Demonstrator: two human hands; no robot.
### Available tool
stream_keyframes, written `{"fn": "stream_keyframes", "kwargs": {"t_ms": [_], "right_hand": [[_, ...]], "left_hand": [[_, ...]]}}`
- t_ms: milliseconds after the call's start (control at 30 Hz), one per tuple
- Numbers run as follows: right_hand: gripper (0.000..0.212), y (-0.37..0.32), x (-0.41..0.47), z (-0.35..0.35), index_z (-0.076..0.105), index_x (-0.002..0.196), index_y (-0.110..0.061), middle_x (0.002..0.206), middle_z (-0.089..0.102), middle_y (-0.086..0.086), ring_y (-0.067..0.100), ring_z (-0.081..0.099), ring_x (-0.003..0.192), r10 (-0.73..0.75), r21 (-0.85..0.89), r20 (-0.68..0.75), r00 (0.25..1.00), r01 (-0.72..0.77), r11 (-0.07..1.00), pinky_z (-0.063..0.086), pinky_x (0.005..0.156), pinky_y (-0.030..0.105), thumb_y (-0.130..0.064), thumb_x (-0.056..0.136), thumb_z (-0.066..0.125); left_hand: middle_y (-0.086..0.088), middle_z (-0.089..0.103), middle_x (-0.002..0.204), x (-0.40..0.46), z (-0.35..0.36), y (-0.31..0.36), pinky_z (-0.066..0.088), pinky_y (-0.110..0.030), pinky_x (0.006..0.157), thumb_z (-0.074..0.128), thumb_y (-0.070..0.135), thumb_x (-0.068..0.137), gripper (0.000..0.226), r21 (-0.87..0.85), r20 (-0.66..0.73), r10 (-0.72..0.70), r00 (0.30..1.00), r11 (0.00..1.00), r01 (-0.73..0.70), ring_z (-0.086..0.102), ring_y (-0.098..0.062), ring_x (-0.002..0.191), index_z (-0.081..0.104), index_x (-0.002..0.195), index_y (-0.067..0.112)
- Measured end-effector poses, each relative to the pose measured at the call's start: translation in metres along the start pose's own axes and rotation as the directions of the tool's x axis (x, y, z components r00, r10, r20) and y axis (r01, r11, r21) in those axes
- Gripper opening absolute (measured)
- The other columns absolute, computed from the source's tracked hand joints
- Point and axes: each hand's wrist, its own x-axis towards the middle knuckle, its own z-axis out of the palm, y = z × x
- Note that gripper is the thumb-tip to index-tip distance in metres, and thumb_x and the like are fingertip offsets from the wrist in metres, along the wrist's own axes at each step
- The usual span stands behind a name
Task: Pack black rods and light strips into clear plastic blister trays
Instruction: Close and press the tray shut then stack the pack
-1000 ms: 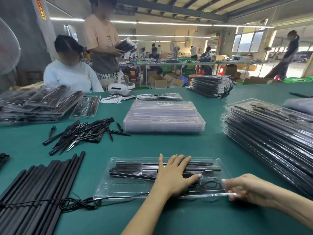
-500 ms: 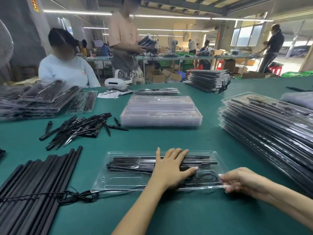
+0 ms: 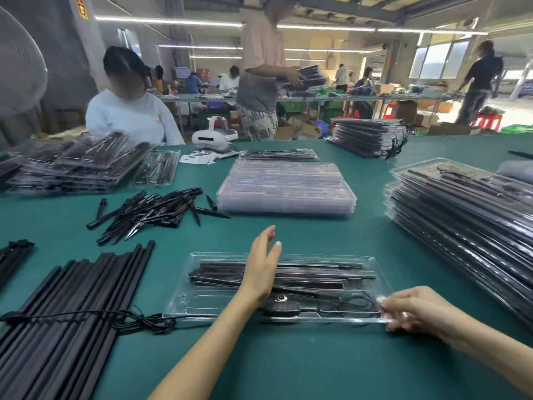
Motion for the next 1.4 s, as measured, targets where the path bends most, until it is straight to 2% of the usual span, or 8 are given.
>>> {"fn": "stream_keyframes", "kwargs": {"t_ms": [200, 367, 467, 533, 667, 867, 1200, 1400], "right_hand": [[0.018, -0.004, -0.002, 0.0, 0.068, 0.077, 0.006, 0.064, 0.064, 0.016, 0.024, 0.068, 0.056, 0.0, -0.03, 0.006, 1.0, 0.0, 1.0, 0.042, 0.039, 0.016, -0.011, 0.082, 0.071], [0.028, -0.017, -0.009, 0.0, 0.063, 0.08, -0.006, 0.059, 0.068, 0.007, 0.021, 0.066, 0.05, -0.095, -0.425, -0.083, 0.992, 0.05, 0.904, 0.046, 0.044, 0.021, -0.033, 0.086, 0.069], [0.042, -0.034, -0.011, 0.0, 0.057, 0.081, -0.029, 0.076, 0.062, -0.009, 0.015, 0.064, 0.074, -0.347, -0.933, -0.257, 0.902, -0.139, 0.332, 0.043, 0.058, 0.025, -0.069, 0.085, 0.045], [0.038, -0.046, -0.014, 0.012, 0.056, 0.094, -0.033, 0.09, 0.061, -0.009, 0.018, 0.064, 0.086, -0.519, -0.948, -0.291, 0.803, -0.168, 0.271, 0.042, 0.063, 0.027, -0.066, 0.089, 0.038], [0.042, -0.055, -0.017, 0.068, 0.058, 0.119, -0.031, 0.119, 0.06, -0.009, 0.013, 0.056, 0.111, -0.716, -0.815, -0.005, 0.698, 0.412, 0.408, 0.043, 0.092, 0.027, -0.058, 0.089, 0.047], [0.052, -0.045, -0.014, 0.153, 0.059, 0.126, -0.041, 0.13, 0.061, -0.003, 0.013, 0.062, 0.112, -0.736, -0.789, 0.402, 0.544, 0.614, 0.023, 0.043, 0.101, 0.036, -0.066, 0.079, 0.058], [0.046, -0.032, 0.001, 0.161, 0.07, 0.111, -0.036, 0.108, 0.07, -0.002, 0.014, 0.068, 0.087, -0.884, -0.774, 0.283, 0.372, 0.632, 0.019, 0.045, 0.093, 0.037, -0.054, 0.091, 0.034], [0.059, -0.033, 0.0, 0.163, 0.072, 0.11, -0.034, 0.105, 0.071, 0.0, 0.017, 0.069, 0.084, -0.912, -0.756, 0.247, 0.328, 0.654, 0.031, 0.036, 0.089, 0.036, -0.054, 0.098, 0.017]], "left_hand": [[0.017, 0.017, 0.157, -0.012, -0.081, -0.027, -0.007, -0.037, 0.119, 0.028, 0.041, 0.103, 0.046, 0.843, 0.287, -0.026, 0.958, 0.481, -0.24, 0.005, -0.004, 0.146, 0.019, 0.148, 0.044], [0.021, 0.003, 0.158, -0.021, -0.101, -0.036, -0.012, -0.038, 0.117, 0.021, 0.048, 0.102, 0.046, 0.879, 0.235, -0.049, 0.971, 0.437, -0.191, -0.005, -0.001, 0.145, 0.008, 0.146, 0.052], [0.02, 0.002, 0.158, -0.021, -0.1, -0.039, -0.012, -0.039, 0.117, 0.02, 0.049, 0.101, 0.047, 0.881, 0.232, -0.048, 0.971, 0.434, -0.189, -0.006, -0.002, 0.146, 0.008, 0.146, 0.051], [0.02, 0.002, 0.158, -0.021, -0.1, -0.039, -0.013, -0.039, 0.117, 0.02, 0.048, 0.101, 0.047, 0.88, 0.232, -0.041, 0.972, 0.435, -0.192, -0.005, -0.002, 0.146, 0.008, 0.146, 0.052], [0.02, 0.006, 0.158, -0.023, -0.099, -0.039, -0.012, -0.037, 0.117, 0.025, 0.046, 0.101, 0.046, 0.855, 0.234, -0.024, 0.972, 0.481, -0.194, -0.002, -0.002, 0.146, 0.015, 0.147, 0.049], [0.01, 0.059, 0.122, -0.036, -0.12, -0.01, 0.033, -0.024, 0.109, 0.059, 0.002, 0.09, 0.033, 0.402, -0.096, 0.188, 0.978, 0.906, -0.134, 0.049, 0.001, 0.119, 0.061, 0.115, 0.024], [0.028, 0.049, 0.104, -0.115, -0.21, -0.008, 0.031, -0.021, 0.097, 0.048, 0.071, 0.078, 0.039, 0.869, 0.096, -0.06, 0.994, 0.492, -0.054, 0.045, 0.007, 0.104, 0.044, 0.103, 0.042], [0.028, 0.044, 0.105, -0.118, -0.205, -0.015, 0.017, -0.018, 0.096, 0.044, 0.041, 0.097, 0.008, 0.936, 0.119, 0.015, 0.993, 0.332, -0.117, 0.034, 0.009, 0.103, 0.045, 0.105, 0.042]]}}
